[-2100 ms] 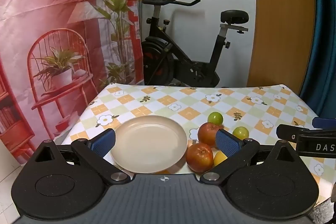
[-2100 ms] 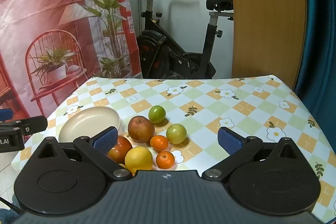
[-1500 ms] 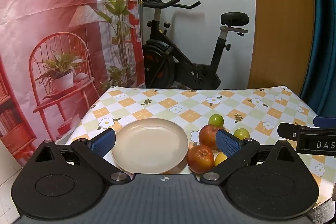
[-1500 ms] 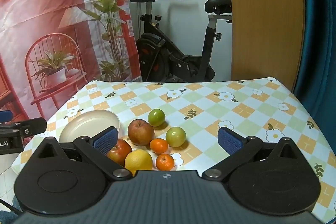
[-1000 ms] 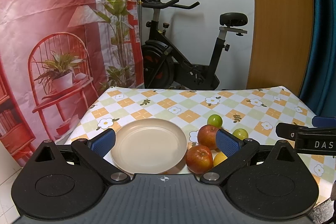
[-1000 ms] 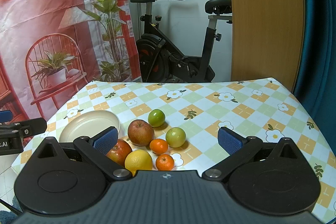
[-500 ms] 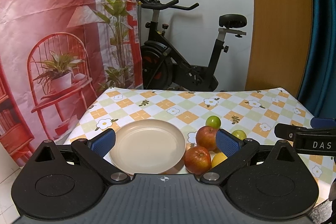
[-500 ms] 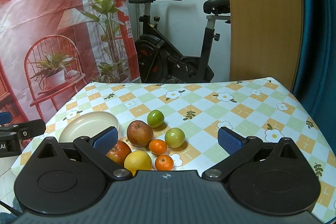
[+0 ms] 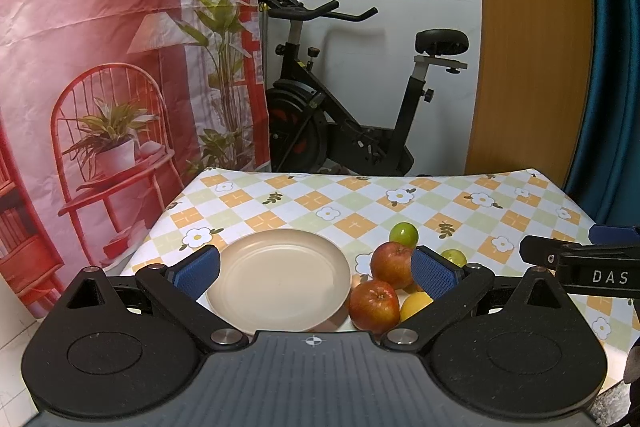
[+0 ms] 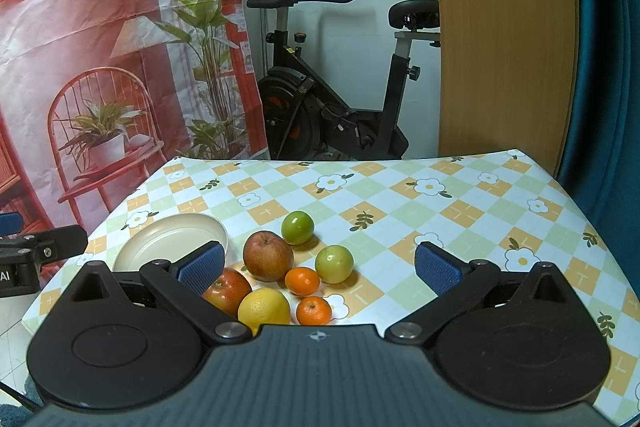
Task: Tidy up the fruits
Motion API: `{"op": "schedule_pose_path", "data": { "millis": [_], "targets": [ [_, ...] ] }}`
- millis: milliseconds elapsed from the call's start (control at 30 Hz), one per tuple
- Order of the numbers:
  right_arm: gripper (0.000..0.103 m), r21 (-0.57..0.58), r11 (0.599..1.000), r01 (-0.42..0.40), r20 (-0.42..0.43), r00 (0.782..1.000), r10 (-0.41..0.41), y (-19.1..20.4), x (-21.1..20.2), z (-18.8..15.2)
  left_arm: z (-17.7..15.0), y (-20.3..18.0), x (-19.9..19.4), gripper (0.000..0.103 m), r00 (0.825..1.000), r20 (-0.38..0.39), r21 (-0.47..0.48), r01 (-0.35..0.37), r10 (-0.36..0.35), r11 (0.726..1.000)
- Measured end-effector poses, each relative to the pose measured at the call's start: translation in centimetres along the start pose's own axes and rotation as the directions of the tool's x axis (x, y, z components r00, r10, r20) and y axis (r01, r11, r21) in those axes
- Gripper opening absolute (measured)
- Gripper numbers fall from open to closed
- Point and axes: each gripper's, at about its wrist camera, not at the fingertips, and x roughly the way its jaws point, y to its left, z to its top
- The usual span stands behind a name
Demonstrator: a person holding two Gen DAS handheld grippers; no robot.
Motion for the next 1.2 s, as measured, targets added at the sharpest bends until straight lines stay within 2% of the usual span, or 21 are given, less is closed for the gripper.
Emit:
{"op": "schedule_pose_path", "data": {
  "millis": [867, 1033, 1200],
  "targets": [
    [0.103, -0.004, 1.000, -0.002, 0.003, 1.000, 0.002, 0.2, -0.2, 0.1, 0.1, -0.1, -0.1, 0.102, 1.000, 0.009, -0.002, 0.004, -0.004, 1.000],
    [0.103, -0.005, 1.000, -0.003, 0.002, 1.000, 0.003, 0.4, -0.2, 0.2, 0.0, 0.3, 0.0, 0.103, 0.999, 0.009, -0.034, 0.035, -0.035, 0.999],
    [0.103, -0.023, 1.000, -0.010, 0.020, 1.000, 0.010, 1.3, -0.4, 0.3, -0.7, 0.0, 0.8, 0.103, 0.999, 0.038, -0.024, -0.021, 0.021, 1.000]
  ]
}}
